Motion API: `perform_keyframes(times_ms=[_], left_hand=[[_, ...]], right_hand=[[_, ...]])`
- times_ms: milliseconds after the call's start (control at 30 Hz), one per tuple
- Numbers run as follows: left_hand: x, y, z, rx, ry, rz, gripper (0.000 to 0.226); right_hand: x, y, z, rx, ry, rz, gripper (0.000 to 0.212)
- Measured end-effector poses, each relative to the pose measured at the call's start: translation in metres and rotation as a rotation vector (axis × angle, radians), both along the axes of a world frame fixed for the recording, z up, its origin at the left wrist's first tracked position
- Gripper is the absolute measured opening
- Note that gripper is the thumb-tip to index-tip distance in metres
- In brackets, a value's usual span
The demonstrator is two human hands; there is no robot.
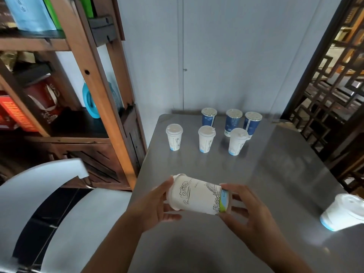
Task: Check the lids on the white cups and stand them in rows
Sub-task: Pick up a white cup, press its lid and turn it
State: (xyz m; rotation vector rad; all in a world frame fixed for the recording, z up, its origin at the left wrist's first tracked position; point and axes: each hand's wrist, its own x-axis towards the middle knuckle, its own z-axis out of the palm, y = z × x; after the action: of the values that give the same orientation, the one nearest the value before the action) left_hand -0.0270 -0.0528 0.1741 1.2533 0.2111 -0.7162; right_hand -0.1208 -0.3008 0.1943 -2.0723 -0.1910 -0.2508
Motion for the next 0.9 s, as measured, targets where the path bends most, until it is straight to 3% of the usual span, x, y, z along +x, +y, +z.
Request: perform_keyframes(times_ms=[133,200,267,333,433,500,733,900], left_hand=[[-0.002,0.002,-0.003,-0.092,-0.077,0.040,0.056],[-0.002,0.005,-0.003,-0.119,-0.125,0.042,0.077],[-0.002,0.006,-0.002,-0.179,-0.158,0.001,0.104],[-0.002,0.005,-0.003,-0.244,-0.174,-0.042,0.109],[0.000,0.005,-0.008,-0.283,-0.163,-0.062,0.099],[0.001,0.004,-0.010,-0.265,-0.153,-0.072,0.095],[0.008,-0.001,-0.013,-0.174,0.003,0.047,0.072],[0.009,-0.007,-0.013,-0.145,0.035,0.079,0.066]], right_hand=[[0.003,0.002,-0.004,0.524,0.312,-0.112,0.045],[0.008,-0.001,-0.006,0.820,0.527,-0.130,0.038],[0.007,-0.004,-0.003,0.954,0.674,-0.074,0.042],[0.005,-0.003,0.001,0.970,0.754,0.011,0.042],[0.005,0.002,0.002,0.932,0.773,0.008,0.031],[0.007,0.004,-0.002,0.840,0.668,-0.061,0.023],[-0.002,0.005,-0.001,0.076,0.128,-0.138,0.045],[-0.009,0.011,-0.009,-0.088,-0.040,-0.063,0.050]])
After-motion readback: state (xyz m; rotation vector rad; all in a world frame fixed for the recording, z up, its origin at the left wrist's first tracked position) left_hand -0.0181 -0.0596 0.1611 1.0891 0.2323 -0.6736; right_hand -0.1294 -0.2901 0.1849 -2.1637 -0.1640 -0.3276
